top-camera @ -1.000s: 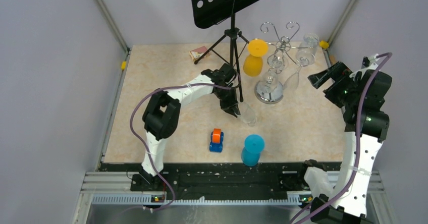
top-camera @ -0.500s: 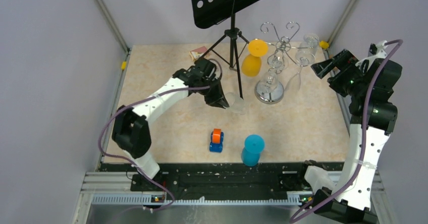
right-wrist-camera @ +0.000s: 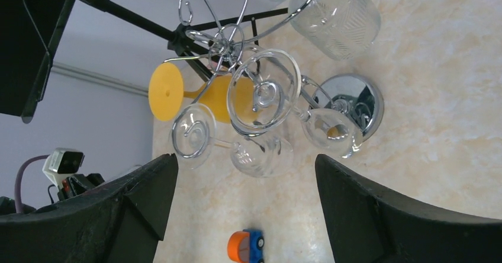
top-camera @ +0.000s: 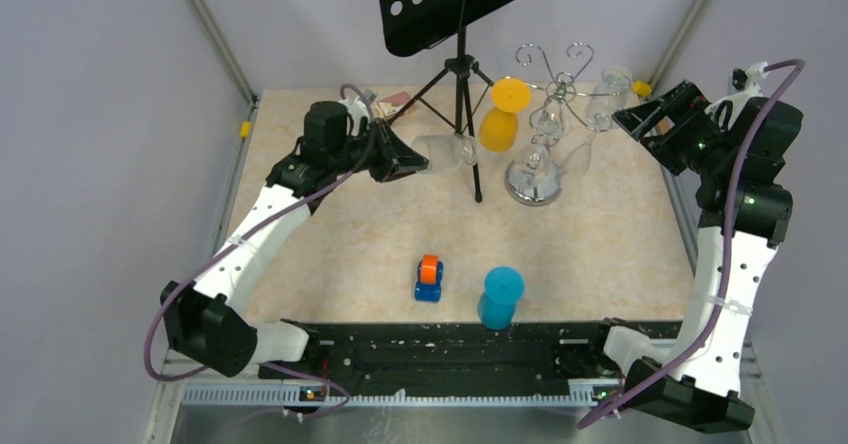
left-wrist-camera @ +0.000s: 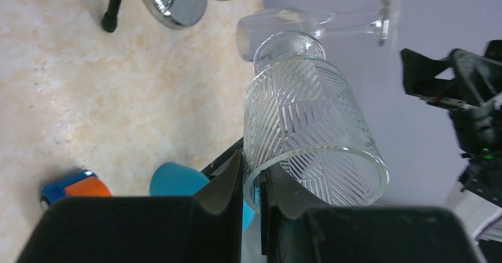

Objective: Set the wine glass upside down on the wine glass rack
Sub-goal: Pick up the wine glass at the center of the board, then turn the wine glass upside down at the wine rack.

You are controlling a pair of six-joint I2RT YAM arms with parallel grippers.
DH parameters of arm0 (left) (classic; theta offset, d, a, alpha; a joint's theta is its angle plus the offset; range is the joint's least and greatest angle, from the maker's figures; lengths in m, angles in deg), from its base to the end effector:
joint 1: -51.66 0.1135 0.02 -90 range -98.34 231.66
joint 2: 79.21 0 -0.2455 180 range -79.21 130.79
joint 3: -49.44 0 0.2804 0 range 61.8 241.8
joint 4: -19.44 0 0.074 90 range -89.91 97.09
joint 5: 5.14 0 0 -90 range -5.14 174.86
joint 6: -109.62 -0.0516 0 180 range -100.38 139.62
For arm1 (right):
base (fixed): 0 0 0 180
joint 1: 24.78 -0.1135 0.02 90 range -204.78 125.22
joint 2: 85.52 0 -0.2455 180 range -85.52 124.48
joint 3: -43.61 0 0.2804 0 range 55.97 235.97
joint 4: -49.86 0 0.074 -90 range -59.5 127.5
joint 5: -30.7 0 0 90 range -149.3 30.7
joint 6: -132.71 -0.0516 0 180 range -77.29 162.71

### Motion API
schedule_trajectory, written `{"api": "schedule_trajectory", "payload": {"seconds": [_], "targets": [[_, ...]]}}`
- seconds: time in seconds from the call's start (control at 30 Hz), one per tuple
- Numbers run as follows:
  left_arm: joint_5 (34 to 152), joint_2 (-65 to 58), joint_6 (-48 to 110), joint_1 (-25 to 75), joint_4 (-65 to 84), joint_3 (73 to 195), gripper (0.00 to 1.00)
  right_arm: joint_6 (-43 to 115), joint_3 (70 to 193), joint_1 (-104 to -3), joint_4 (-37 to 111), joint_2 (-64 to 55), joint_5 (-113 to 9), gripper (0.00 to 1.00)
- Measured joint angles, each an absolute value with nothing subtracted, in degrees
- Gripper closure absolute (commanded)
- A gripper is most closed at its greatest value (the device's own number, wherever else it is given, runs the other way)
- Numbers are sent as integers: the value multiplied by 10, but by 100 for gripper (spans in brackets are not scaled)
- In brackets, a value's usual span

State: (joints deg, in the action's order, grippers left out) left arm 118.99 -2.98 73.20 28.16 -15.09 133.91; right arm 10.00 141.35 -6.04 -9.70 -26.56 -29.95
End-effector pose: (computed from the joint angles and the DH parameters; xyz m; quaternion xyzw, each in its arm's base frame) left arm 0.3037 -0.1636 0.3404 -0.0611 0.8244 -0.5093 0.2393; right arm 0.2195 -0.0478 0.4573 0.2160 0.7797 0.2738 0.5200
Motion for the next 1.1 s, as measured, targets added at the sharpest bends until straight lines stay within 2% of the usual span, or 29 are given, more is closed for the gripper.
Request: {"api": "schedule_trajectory", "payload": {"seconds": [0.23,0.43,1.1], "targets": [[1237,-49,800,296,-38,1331,100,93,1439,-60,-92,-243,-263,18],[1263,-44,838,295,2,1350,100,93,1458,-87,-93,-216,-241,20],[1271,-35,875,295,33,1356,100,160,1651,-424,-154,-66,-345,21]]}}
